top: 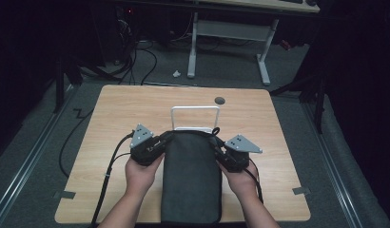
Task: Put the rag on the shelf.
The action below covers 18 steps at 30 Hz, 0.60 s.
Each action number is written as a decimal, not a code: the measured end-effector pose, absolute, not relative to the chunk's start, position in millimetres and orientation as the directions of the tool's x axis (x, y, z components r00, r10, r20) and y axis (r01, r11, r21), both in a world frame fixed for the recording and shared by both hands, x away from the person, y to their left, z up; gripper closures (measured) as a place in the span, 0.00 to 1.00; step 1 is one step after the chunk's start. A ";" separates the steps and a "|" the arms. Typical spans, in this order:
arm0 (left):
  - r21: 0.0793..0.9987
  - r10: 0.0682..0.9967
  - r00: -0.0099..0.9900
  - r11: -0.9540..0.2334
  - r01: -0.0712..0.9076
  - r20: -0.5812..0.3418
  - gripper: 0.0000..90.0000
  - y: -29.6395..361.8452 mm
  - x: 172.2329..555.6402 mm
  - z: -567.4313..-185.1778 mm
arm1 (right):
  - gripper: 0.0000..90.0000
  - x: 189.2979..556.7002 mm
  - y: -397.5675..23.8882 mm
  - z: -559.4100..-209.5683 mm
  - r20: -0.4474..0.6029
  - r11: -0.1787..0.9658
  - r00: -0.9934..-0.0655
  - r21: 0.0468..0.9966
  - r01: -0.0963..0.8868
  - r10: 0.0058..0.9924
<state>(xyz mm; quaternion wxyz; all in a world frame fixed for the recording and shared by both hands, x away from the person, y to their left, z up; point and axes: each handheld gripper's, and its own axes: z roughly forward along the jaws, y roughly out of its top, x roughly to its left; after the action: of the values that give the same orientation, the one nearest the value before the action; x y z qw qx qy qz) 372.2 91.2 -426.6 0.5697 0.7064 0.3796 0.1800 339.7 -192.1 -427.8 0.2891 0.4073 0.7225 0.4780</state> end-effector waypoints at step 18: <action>0.979 0.746 0.657 -0.037 0.201 -0.107 0.91 93.9 377.5 -367.0 | 0.86 346.9 -189.4 -375.7 -0.045 0.166 -0.486 0.964 0.208 0.873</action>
<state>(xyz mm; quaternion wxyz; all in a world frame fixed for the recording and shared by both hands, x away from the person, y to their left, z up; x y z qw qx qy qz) 377.5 93.9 -367.0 0.6013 0.6833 0.3466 0.2268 346.9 -189.4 -375.7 0.3229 0.3907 0.6918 0.5143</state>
